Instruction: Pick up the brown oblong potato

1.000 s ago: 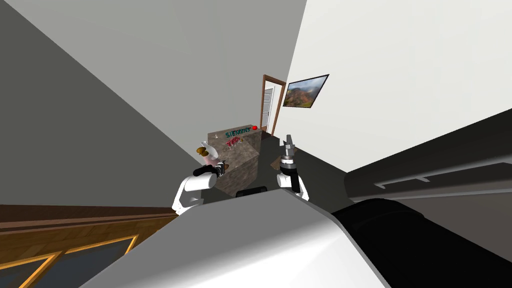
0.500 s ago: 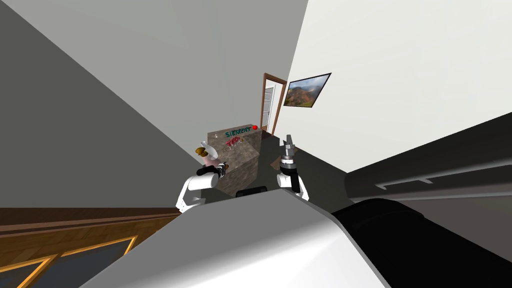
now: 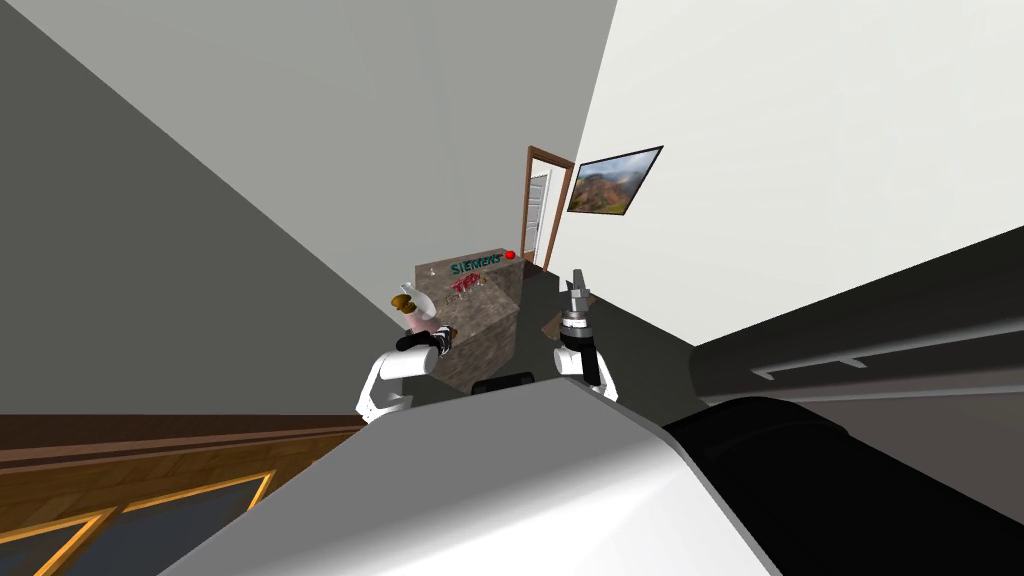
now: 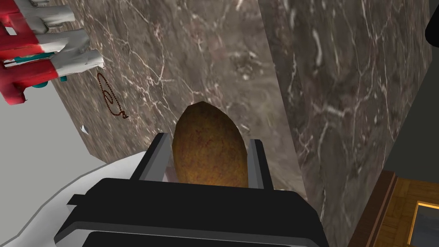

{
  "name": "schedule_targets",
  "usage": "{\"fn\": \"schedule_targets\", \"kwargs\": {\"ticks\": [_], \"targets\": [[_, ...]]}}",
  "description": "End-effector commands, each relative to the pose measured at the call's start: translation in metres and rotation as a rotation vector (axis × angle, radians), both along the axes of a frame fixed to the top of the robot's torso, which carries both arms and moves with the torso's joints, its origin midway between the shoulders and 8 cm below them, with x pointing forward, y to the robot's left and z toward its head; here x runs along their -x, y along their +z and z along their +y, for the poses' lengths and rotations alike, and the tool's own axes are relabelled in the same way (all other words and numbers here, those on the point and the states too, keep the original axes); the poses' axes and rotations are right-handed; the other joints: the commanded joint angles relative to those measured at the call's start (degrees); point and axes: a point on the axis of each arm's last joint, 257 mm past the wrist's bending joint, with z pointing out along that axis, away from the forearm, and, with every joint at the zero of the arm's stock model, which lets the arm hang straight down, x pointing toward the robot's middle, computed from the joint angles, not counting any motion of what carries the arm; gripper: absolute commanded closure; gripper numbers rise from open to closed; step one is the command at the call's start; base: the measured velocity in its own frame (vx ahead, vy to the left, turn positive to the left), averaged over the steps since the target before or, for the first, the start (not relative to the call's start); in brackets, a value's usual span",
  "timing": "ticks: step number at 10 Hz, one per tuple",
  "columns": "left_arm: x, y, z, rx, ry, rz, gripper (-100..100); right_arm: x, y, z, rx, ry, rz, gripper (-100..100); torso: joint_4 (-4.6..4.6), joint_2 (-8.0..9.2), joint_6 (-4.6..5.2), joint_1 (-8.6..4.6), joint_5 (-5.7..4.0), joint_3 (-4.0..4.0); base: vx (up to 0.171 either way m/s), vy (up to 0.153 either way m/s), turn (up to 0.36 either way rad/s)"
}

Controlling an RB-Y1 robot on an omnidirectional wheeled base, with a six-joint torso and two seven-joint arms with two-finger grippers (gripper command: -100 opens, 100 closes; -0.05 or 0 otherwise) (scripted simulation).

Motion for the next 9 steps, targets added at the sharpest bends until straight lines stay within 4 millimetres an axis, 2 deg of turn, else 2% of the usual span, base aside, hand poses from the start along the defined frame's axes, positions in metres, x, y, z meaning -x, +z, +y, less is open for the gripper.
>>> {"fn": "schedule_targets", "kwargs": {"ticks": [1, 3, 4, 5, 7, 8, 9], "targets": [[0.0, 0.0, 0.0, 0.0, 0.0, 0.0, 100, 0.0, 0.0, 0.0, 0.0, 0.0, 0.0, 0, 0.0, 0.0, 0.0, 0.0, 0.0, 0.0, 0.0, 0.0, 0.0], [0.0, 0.0, 0.0, -0.001, 0.0, 0.001, 100, 0.0, 0.0, 0.0, 0.0, 0.0, 0.0, 0, 0.01, 0.0, -0.01, 0.0, 0.01, 0.0, 0.0, 0.0, 0.0], [0.0, 0.0, 0.0, -0.001, -0.001, 0.001, 0, 0.0, 0.0, 0.0, 0.0, 0.0, 0.0, 0, 0.01, 0.0, -0.01, 0.01, 0.02, 0.0, 0.0, 0.0, 0.0], [0.004, 0.007, 0.0, -0.002, -0.002, 0.0, 100, 0.0, 0.0, 0.0, 0.0, 0.0, 0.0, 0, 0.01, 0.0, -0.02, 0.01, 0.02, 0.0, 0.0, 0.0, 0.0], [0.008, 0.014, -0.001, -0.002, -0.003, 0.0, 100, 0.0, 0.0, 0.0, 0.0, 0.0, 0.0, 0, 0.02, 0.04, -0.02, 0.01, 0.01, 0.03, 0.0, 0.0, 0.0], [0.006, 0.011, 0.0, -0.003, -0.003, -0.002, 100, 0.0, 0.0, 0.0, 0.0, 0.0, 0.0, 0, 0.03, 0.04, -0.02, 0.01, 0.01, 0.03, 0.0, 0.0, 0.0], [0.007, 0.012, 0.0, -0.003, -0.004, -0.001, 0, 0.0, 0.0, 0.0, 0.0, 0.0, 0.0, 0, 0.01, 0.03, -0.02, 0.01, 0.02, 0.02, 0.0, 0.0, 0.0]]}}
